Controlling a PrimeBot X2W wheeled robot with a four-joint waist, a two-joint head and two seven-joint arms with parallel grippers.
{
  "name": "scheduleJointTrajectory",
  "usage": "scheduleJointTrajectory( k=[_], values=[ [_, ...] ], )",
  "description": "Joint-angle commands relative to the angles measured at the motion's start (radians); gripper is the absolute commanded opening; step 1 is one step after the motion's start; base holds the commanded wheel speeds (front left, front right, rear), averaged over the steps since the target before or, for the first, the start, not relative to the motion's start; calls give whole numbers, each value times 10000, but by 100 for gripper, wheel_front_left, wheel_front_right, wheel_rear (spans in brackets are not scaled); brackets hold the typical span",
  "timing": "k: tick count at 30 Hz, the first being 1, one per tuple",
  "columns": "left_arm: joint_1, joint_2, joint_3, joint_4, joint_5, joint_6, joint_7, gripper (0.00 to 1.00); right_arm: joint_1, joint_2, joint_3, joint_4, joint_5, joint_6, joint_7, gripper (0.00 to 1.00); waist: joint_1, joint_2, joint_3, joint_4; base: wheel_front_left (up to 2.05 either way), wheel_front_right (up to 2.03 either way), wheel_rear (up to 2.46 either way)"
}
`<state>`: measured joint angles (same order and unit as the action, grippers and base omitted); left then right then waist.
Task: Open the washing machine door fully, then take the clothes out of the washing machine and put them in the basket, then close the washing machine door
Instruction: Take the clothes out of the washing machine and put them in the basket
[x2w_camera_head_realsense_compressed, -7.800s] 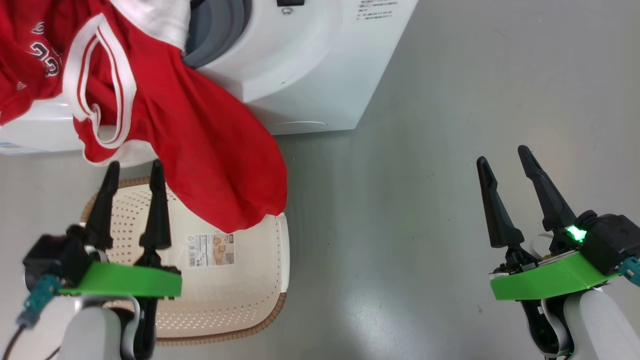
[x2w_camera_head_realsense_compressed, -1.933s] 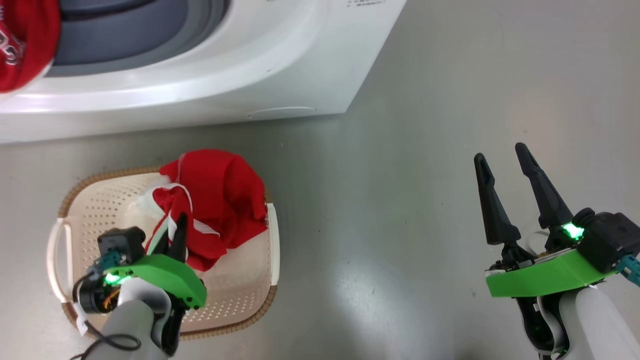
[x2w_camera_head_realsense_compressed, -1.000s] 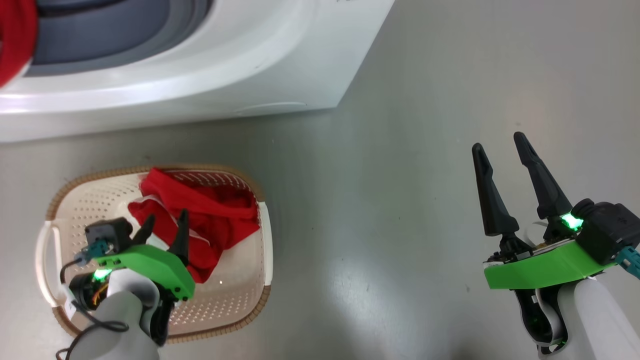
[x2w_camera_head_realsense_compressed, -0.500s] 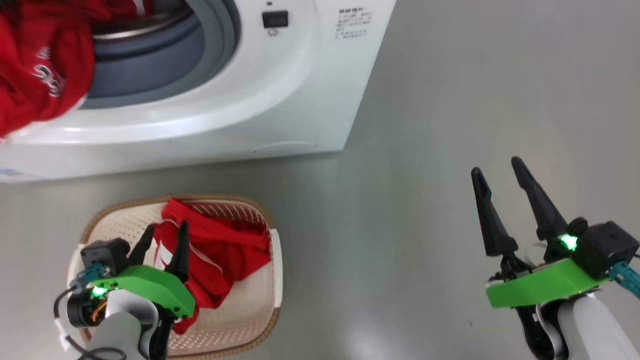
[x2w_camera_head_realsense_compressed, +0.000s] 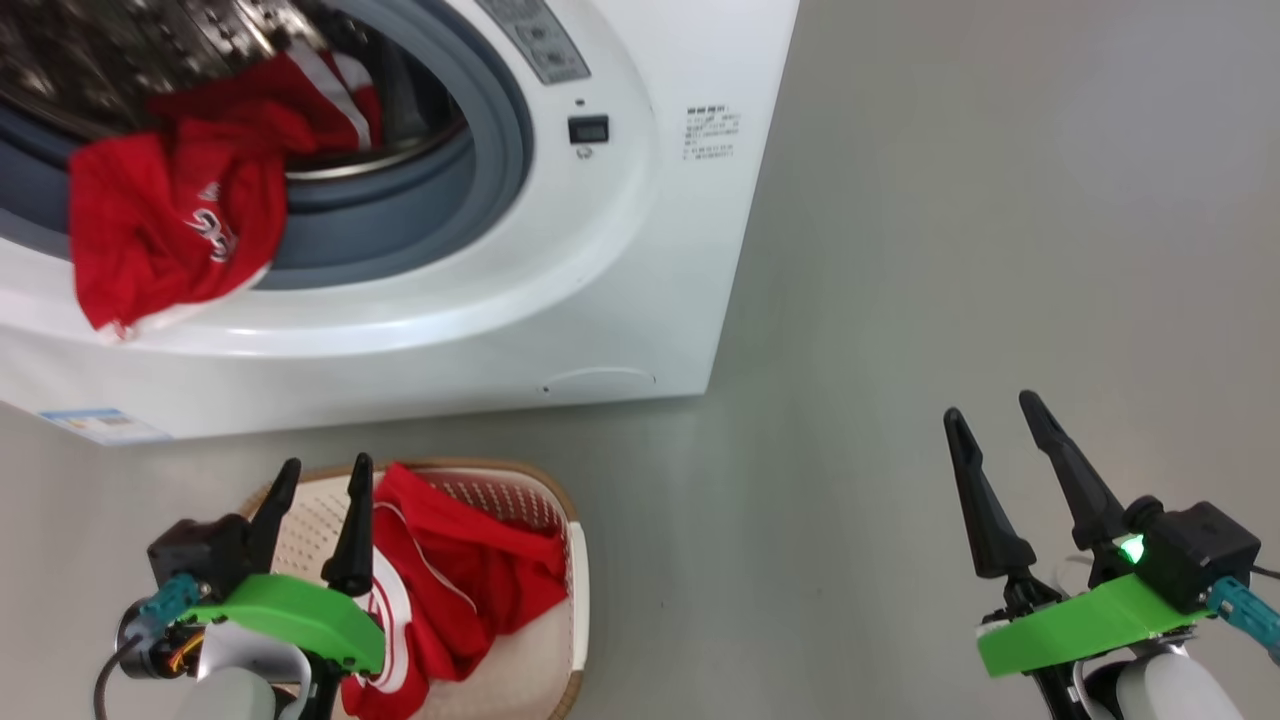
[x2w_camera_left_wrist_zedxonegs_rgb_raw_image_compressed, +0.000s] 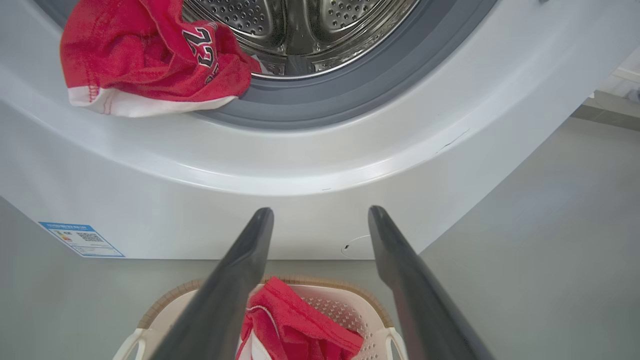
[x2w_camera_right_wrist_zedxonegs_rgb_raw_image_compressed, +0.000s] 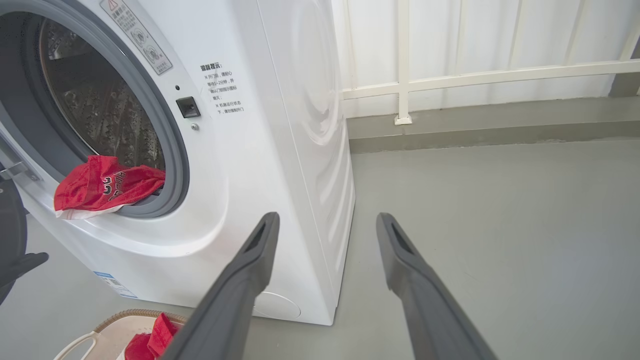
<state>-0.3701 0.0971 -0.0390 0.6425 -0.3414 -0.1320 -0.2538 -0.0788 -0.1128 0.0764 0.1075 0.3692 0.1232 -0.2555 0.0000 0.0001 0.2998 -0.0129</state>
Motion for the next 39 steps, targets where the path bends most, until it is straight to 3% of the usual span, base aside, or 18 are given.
scheduleJointTrajectory(
  k=[1, 21, 39],
  values=[
    [237, 237, 365, -458, 135, 13, -80, 100, 132, -120, 179, -192, 98, 75, -63, 100, 0, -1, -451, 116, 0, 0, 0],
    [2539, 63, 747, -3446, 947, 13, -80, 100, 1249, -190, -172, -134, 167, 75, -63, 100, 0, -1, -1743, 310, 0, 0, 0],
    [3965, -332, 1248, -4432, 1094, 13, -80, 100, 1927, -189, -368, -179, 236, 75, -63, 100, 0, -1, -2198, 354, 0, 0, 0]
  ],
)
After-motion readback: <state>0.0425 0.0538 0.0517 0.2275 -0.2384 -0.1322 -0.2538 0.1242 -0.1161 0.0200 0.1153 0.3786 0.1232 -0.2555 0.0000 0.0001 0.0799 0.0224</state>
